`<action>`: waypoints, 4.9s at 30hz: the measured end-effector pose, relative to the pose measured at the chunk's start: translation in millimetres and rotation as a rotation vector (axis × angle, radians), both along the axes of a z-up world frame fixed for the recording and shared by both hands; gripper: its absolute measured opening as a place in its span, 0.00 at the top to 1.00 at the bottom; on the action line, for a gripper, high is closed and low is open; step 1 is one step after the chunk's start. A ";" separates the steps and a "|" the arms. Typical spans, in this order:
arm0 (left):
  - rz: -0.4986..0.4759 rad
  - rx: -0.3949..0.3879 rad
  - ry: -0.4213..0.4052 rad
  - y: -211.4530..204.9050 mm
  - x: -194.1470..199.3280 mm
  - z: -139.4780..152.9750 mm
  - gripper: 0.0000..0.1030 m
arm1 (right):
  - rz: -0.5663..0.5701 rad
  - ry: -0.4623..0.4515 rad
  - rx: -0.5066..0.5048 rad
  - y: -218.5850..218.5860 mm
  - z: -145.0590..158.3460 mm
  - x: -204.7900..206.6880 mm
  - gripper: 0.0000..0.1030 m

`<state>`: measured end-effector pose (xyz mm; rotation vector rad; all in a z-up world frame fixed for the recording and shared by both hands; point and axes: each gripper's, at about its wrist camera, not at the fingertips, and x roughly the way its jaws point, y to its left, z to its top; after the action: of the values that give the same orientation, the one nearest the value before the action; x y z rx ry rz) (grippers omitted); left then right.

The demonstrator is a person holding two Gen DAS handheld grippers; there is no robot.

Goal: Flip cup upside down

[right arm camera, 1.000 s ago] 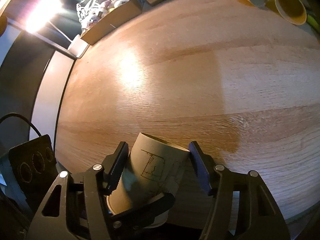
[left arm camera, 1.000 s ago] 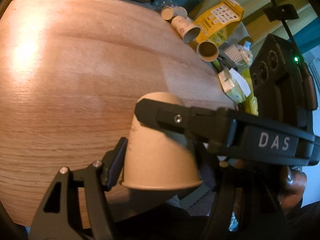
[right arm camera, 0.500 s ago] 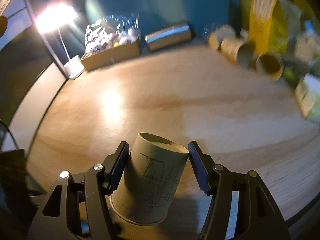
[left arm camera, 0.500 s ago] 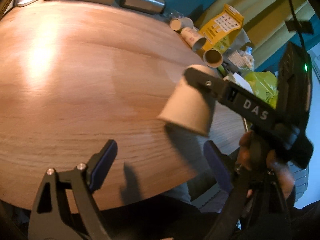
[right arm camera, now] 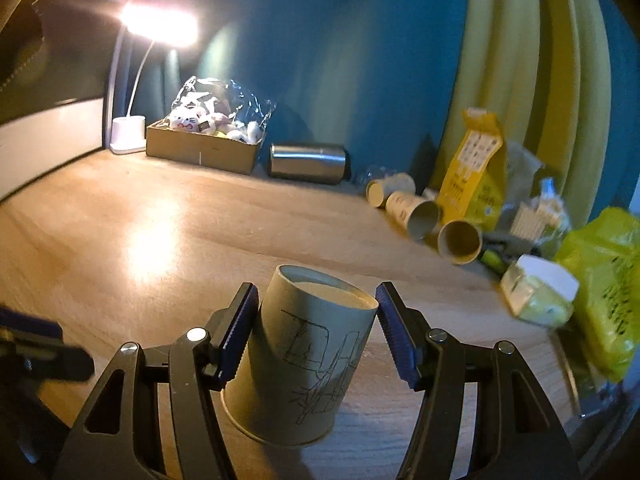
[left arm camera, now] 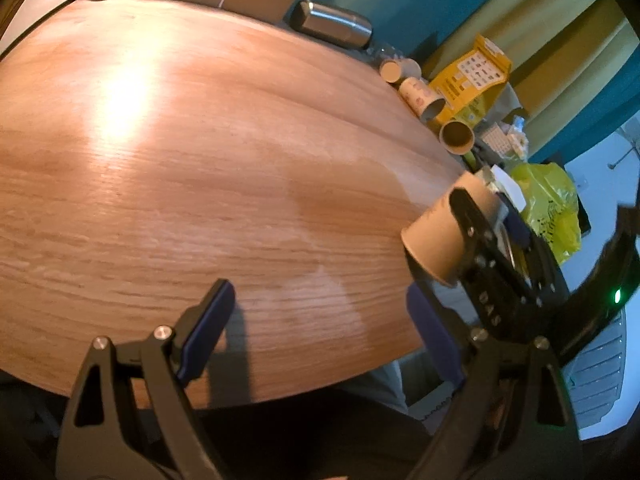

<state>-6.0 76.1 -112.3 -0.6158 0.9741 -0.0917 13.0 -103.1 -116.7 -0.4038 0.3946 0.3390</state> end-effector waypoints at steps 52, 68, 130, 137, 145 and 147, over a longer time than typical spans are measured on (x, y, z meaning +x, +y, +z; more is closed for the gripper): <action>-0.043 0.439 -0.382 -102.2 -60.5 109.9 0.13 | -0.083 0.030 0.324 -118.2 77.1 -66.6 0.22; -0.017 0.504 -0.388 -102.2 -66.2 120.4 0.13 | -0.115 0.082 0.346 -134.3 80.4 -71.5 0.22; -0.002 0.509 -0.406 -98.8 -67.9 115.9 0.12 | -0.089 0.151 0.356 -123.0 77.2 -65.4 0.22; -0.001 0.510 -0.408 -99.0 -68.9 116.4 0.12 | -0.088 0.152 0.356 -123.4 77.4 -65.5 0.22; 0.005 0.512 -0.408 -99.4 -70.8 121.8 0.12 | -0.085 0.150 0.359 -121.0 78.5 -66.0 0.22; 0.004 0.513 -0.411 -99.9 -71.0 122.1 0.12 | -0.085 0.152 0.359 -120.9 78.3 -65.8 0.22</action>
<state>-76.9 -23.9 9.7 -0.1144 0.5615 0.0360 -52.8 -224.0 -38.4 -0.0105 0.4871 0.3510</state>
